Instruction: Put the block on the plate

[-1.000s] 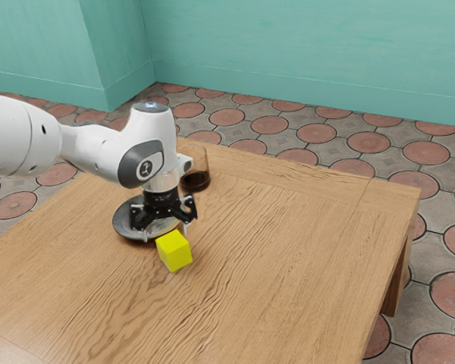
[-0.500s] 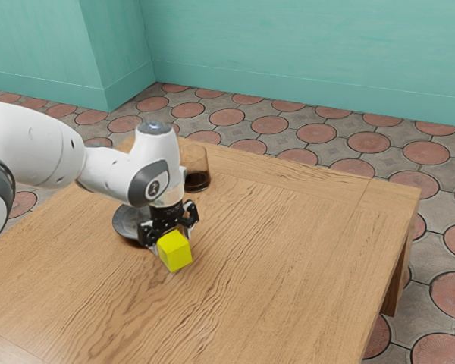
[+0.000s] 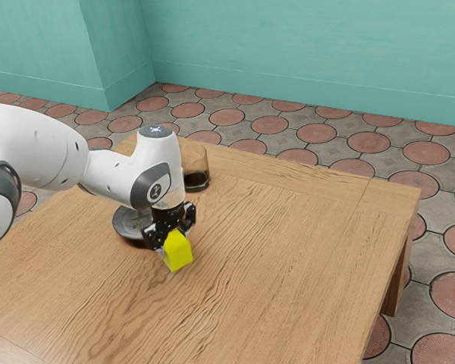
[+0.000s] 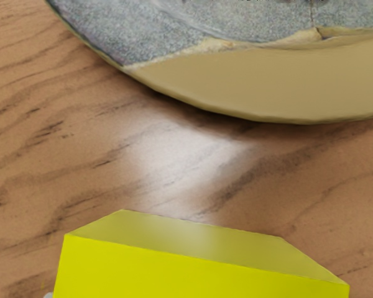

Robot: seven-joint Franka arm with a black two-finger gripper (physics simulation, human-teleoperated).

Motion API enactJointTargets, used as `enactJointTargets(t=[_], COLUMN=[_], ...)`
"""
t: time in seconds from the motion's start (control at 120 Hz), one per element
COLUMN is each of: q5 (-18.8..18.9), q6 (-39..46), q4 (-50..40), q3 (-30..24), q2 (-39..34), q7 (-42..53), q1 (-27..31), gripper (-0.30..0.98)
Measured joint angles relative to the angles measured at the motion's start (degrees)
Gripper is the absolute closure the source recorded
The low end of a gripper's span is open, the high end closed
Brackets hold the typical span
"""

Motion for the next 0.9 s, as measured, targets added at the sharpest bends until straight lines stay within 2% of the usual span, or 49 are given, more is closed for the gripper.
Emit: enactJointTargets(t=[0.167, 0.267, 0.4, 0.467, 0.558, 0.642, 0.733, 0.9], q5=[0.14, 0.42, 4.5, 7.8, 11.49, 13.37, 14.4, 14.94], q6=[-0.08, -0.82, -2.93, -3.67, -4.21, -4.15, -3.09, -1.68], q4=[0.03, 0.03, 0.27, 0.3, 1.33, 3.49, 5.0, 5.33], q3=[0.0, 0.0, -0.15, -1.01, -4.54, -8.22, -9.73, -10.42], q2=[-0.33, -2.99, -8.46, -9.64, -9.36, -6.87, -4.13, -4.13], q7=[-1.38, -2.1, -3.0, -3.28, -3.0, -2.21, -1.31, 0.22], q1=[0.0, -0.06, 0.65, 3.19, 9.83, 15.36, 17.53, 18.32], gripper=[0.29, 0.34, 0.36, 0.36, 0.36, 0.36, 0.36, 0.16])
